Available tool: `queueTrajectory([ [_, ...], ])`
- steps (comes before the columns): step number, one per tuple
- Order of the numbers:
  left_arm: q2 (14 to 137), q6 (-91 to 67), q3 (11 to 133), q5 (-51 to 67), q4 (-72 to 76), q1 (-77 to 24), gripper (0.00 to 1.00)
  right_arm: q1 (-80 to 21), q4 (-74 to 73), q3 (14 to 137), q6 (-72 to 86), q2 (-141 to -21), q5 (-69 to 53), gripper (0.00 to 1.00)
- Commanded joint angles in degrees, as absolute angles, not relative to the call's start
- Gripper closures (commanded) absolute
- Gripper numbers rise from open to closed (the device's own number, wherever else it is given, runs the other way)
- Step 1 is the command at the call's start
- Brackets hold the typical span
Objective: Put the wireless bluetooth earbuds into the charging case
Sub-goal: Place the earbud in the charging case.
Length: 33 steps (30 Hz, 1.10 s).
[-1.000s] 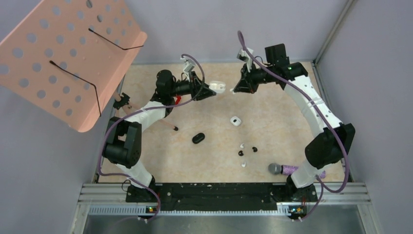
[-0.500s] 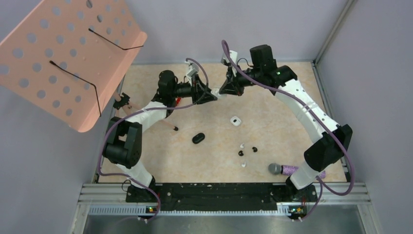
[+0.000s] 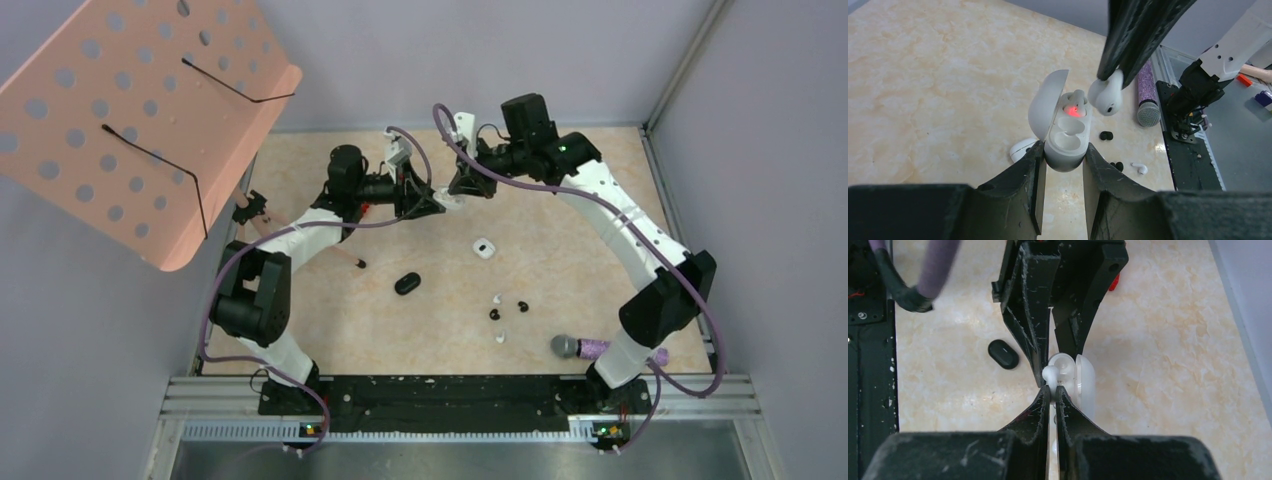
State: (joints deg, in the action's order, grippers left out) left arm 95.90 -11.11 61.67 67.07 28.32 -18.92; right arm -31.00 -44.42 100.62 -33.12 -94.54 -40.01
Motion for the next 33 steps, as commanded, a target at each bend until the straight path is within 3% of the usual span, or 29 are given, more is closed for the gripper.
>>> queueTrajectory([
  [1, 92.6, -8.6, 63.5, 69.0, 29.8, -19.1, 1.00, -32.0, -45.4, 103.4, -36.1, -95.8, -38.8, 1.00],
  [29, 91.6, -6.3, 63.1, 69.2, 28.9, -19.6, 1.00, -35.4, -44.3, 103.6, -36.8, -100.7, -35.2, 1.00],
  [33, 91.6, -6.0, 63.0, 68.3, 28.0, -19.6, 1.00, -35.3, -45.0, 105.7, -34.2, -99.5, -35.6, 0.84],
])
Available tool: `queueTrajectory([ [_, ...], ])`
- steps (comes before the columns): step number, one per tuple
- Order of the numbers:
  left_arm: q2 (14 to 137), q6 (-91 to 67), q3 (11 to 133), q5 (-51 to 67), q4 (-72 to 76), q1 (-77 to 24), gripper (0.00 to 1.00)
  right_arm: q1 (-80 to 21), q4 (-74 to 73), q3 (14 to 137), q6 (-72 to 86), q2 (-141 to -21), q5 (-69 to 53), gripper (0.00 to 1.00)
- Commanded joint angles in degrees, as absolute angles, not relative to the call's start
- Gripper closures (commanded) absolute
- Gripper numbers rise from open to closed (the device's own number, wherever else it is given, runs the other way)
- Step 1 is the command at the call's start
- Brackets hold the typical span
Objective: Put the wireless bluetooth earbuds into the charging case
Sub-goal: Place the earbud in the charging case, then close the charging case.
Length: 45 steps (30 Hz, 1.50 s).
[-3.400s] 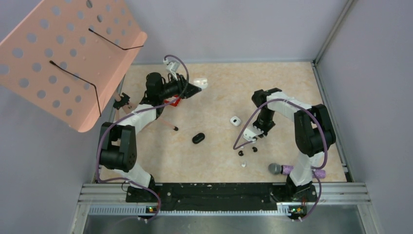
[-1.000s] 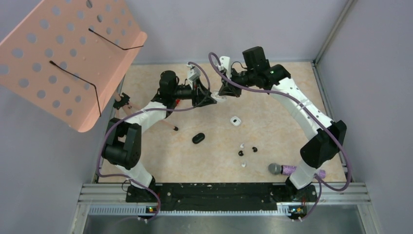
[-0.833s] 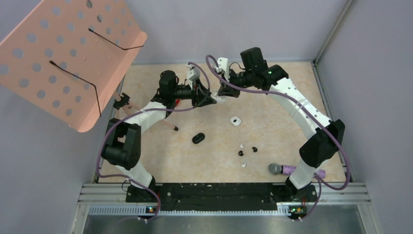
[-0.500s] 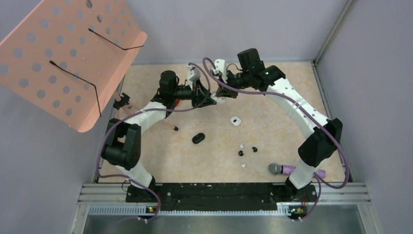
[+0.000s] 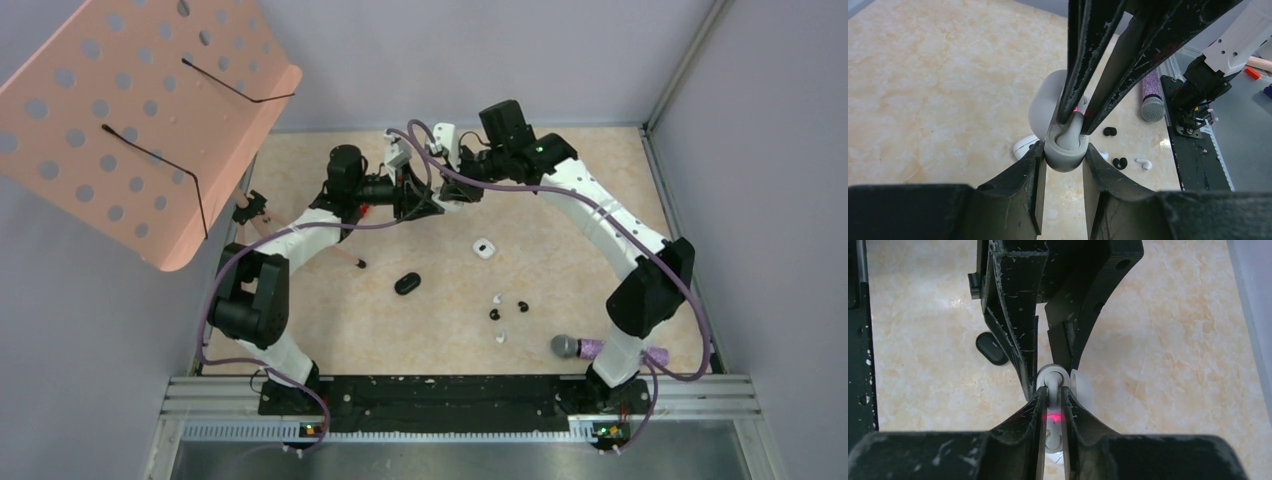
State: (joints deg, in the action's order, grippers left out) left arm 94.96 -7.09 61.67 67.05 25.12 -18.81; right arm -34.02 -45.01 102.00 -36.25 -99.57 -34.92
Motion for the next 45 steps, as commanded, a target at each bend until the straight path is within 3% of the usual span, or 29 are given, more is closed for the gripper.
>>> queueTrajectory([
  [1, 91.6, -5.6, 63.0, 68.3, 27.2, -19.5, 1.00, -35.0, -45.6, 105.9, -34.3, -98.5, -36.5, 0.80],
  [5, 91.5, -4.4, 62.9, 67.8, 25.7, -19.3, 1.00, -31.9, -47.5, 104.4, -35.1, -93.5, -41.1, 0.59],
  [12, 91.5, -4.6, 63.1, 68.0, 25.6, -19.4, 1.00, -28.7, -48.8, 100.9, -38.8, -91.5, -43.1, 0.46],
  [21, 90.9, -2.2, 63.8, 68.4, 23.4, -19.4, 1.00, -28.9, -48.2, 99.1, -43.7, -94.6, -45.8, 0.40],
  [26, 92.7, -9.5, 64.2, 62.6, 28.1, -19.3, 1.00, -29.6, -50.3, 98.6, -46.5, -95.5, -46.4, 0.41],
  [32, 95.6, -19.3, 64.5, 58.6, 32.8, -18.9, 1.00, -29.7, -49.2, 96.5, -45.8, -91.8, -41.8, 0.43],
  [37, 96.6, -21.5, 63.3, 59.4, 36.2, -18.8, 1.00, -28.7, -40.6, 87.9, -41.1, -85.1, -36.7, 0.42],
  [41, 97.6, -18.5, 64.0, 59.6, 31.7, -18.8, 1.00, -28.5, -39.4, 88.2, -39.9, -85.3, -34.5, 0.41],
  [45, 103.3, -18.3, 70.4, 53.9, 16.7, -18.8, 1.00, -24.6, -37.6, 87.7, -33.5, -87.0, -35.8, 0.42],
])
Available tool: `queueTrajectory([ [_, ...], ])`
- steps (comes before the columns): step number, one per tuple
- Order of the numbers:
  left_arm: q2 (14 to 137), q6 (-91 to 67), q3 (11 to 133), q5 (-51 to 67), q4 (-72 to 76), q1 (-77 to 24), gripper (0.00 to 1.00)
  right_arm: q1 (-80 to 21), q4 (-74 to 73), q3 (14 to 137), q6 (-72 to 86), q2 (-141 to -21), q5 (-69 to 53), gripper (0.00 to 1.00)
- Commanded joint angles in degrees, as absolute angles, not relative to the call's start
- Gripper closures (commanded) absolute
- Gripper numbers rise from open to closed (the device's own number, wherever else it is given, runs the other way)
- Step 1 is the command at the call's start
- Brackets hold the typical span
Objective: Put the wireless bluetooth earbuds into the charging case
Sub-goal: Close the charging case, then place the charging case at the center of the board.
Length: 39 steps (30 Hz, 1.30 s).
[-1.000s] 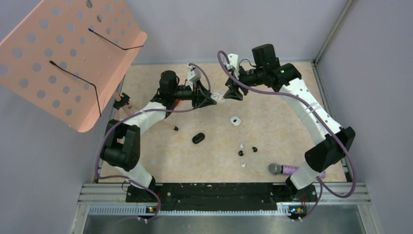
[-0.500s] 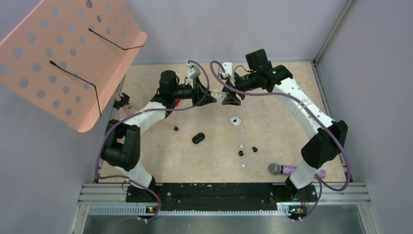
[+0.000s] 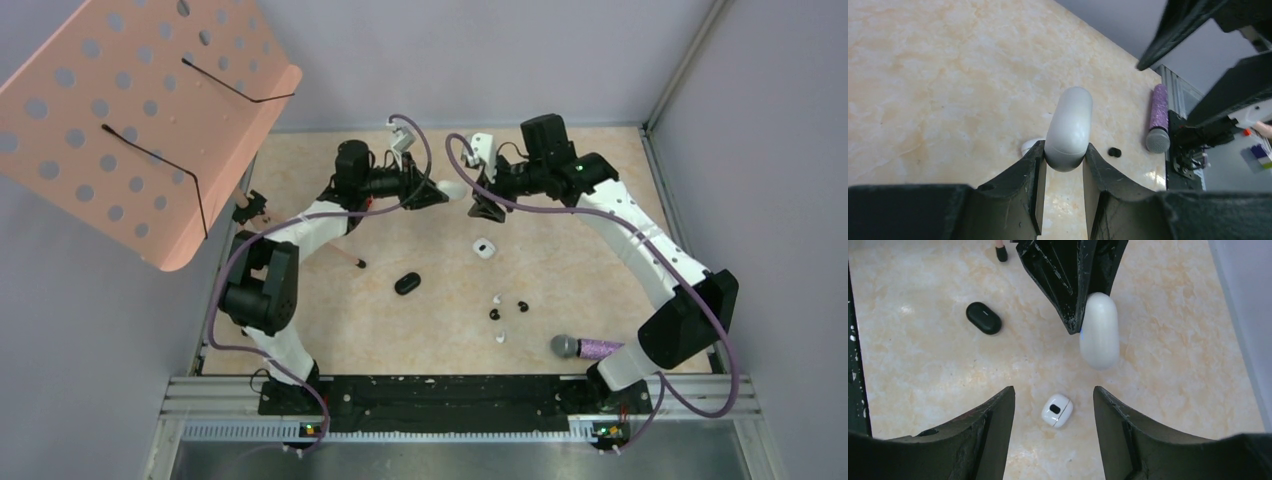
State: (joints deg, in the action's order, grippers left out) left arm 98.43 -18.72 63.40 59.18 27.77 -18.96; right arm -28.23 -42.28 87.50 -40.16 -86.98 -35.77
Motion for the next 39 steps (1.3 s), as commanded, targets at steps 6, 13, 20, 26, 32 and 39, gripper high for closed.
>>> queueTrajectory([
  [6, 109.9, -23.2, 74.9, 41.3, 6.5, -18.9, 1.00, -18.9, -33.1, 85.0, -19.4, -88.9, -33.8, 0.42],
  [13, 115.4, -26.1, 73.1, 39.6, 6.9, -20.4, 1.00, -18.7, -30.4, 78.3, -16.9, -87.6, -28.0, 0.42],
  [20, 119.2, -25.7, 74.4, 37.1, 6.5, -21.7, 1.00, -18.8, -30.3, 76.5, -16.7, -86.9, -27.1, 0.42],
  [26, 117.6, -22.5, 75.0, 29.1, 1.6, -22.8, 0.71, -18.8, -30.3, 76.0, -16.9, -87.7, -26.7, 0.42],
  [32, 110.5, -17.5, 74.4, 24.4, -6.4, -21.5, 0.03, -18.8, -31.2, 77.8, -18.8, -89.3, -28.1, 0.42],
  [39, 97.7, -10.0, 76.7, 19.0, -22.4, -20.7, 0.01, -19.4, -25.7, 76.0, -25.2, -91.0, -41.3, 0.35],
])
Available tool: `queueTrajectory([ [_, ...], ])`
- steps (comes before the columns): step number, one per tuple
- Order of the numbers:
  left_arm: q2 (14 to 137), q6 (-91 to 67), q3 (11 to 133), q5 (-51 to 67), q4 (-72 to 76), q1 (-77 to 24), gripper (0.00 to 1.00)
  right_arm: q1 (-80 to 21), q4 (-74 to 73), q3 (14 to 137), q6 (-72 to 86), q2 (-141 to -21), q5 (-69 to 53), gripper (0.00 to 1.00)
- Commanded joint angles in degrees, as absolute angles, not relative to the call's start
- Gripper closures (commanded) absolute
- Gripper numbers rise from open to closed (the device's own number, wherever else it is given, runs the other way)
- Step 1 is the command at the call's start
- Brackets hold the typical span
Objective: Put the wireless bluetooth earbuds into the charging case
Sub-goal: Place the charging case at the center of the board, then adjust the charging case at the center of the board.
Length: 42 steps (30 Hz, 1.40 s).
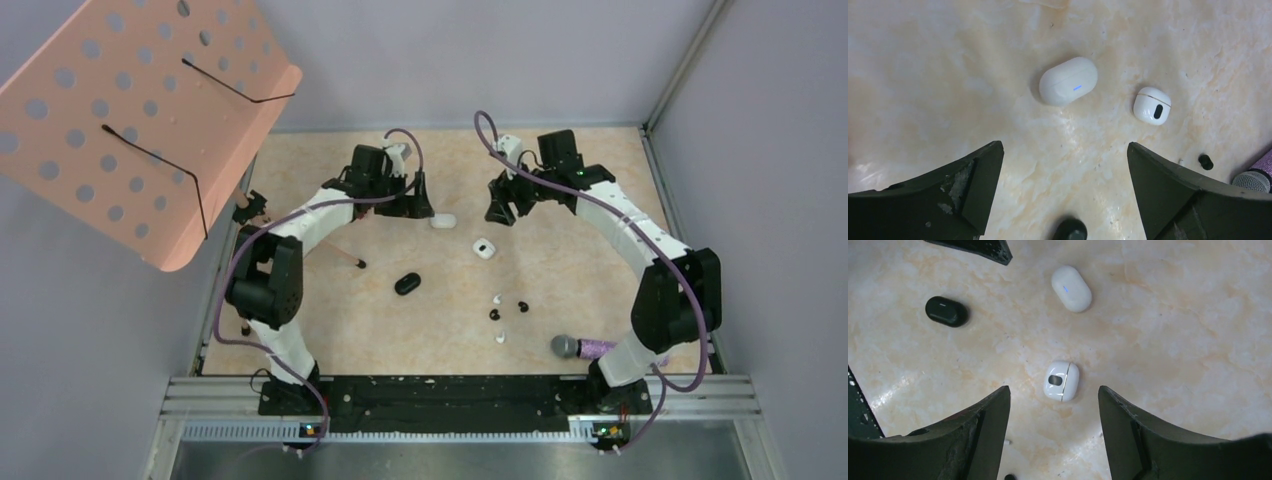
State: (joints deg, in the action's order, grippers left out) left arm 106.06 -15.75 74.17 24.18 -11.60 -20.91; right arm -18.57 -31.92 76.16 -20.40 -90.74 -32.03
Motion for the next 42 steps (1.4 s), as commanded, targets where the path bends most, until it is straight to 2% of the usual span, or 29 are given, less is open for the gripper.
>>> queueTrajectory([
  [1, 96.3, -8.9, 76.8, 19.1, -24.2, -20.7, 0.01, -20.0, -23.3, 74.5, -26.9, -90.5, -42.2, 0.35],
  [4, 91.3, -4.3, 74.7, 20.5, -28.4, -20.7, 0.01, -23.3, -17.3, 69.7, -33.6, -89.2, -41.2, 0.35],
  [9, 81.2, 2.4, 64.9, 21.6, -26.6, -20.8, 0.01, -32.1, -13.7, 66.8, -41.3, -92.7, -38.4, 0.38],
  [12, 77.5, 2.1, 62.8, 19.8, -31.3, -20.8, 0.01, -35.6, -13.0, 68.5, -37.2, -97.3, -37.0, 0.41],
  [15, 74.3, 1.8, 57.0, 16.9, -29.6, -20.7, 0.01, -35.7, -9.7, 70.7, -24.1, -100.2, -35.0, 0.44],
  [17, 75.2, 1.6, 55.0, 16.4, -29.8, -20.8, 0.01, -34.9, -8.4, 70.3, -17.9, -99.6, -34.2, 0.44],
  [20, 77.0, 7.2, 53.7, 25.7, -32.4, -21.0, 0.01, -32.8, -5.2, 67.6, -13.1, -95.1, -33.0, 0.44],
  [22, 75.7, 7.8, 51.0, 27.1, -30.0, -21.0, 0.02, -31.5, -5.2, 66.3, -11.8, -91.1, -31.8, 0.44],
  [24, 75.8, 8.5, 49.1, 27.7, -28.1, -21.2, 0.07, -30.0, -5.5, 65.4, -11.2, -88.2, -31.3, 0.43],
  [28, 79.1, 9.2, 47.6, 27.9, -26.3, -21.2, 0.28, -28.5, -7.8, 64.2, -10.5, -84.4, -28.8, 0.43],
  [29, 80.3, 10.4, 47.9, 28.3, -26.8, -21.3, 0.30, -28.3, -8.1, 63.6, -10.0, -83.5, -27.9, 0.43],
  [31, 82.7, 13.5, 49.1, 28.8, -28.6, -21.3, 0.29, -27.8, -8.1, 62.3, -9.7, -81.8, -27.3, 0.43],
  [36, 86.1, 22.2, 50.7, 30.7, -28.1, -22.4, 0.16, -27.2, -8.3, 59.1, -10.1, -78.5, -26.0, 0.42],
  [40, 90.5, 23.6, 53.5, 30.3, -28.3, -23.2, 0.15, -26.5, -9.2, 58.0, -10.8, -76.6, -25.8, 0.42],
  [42, 92.7, 24.7, 54.9, 32.6, -30.3, -24.1, 0.19, -26.2, -9.5, 57.6, -11.3, -75.8, -25.5, 0.42],
])
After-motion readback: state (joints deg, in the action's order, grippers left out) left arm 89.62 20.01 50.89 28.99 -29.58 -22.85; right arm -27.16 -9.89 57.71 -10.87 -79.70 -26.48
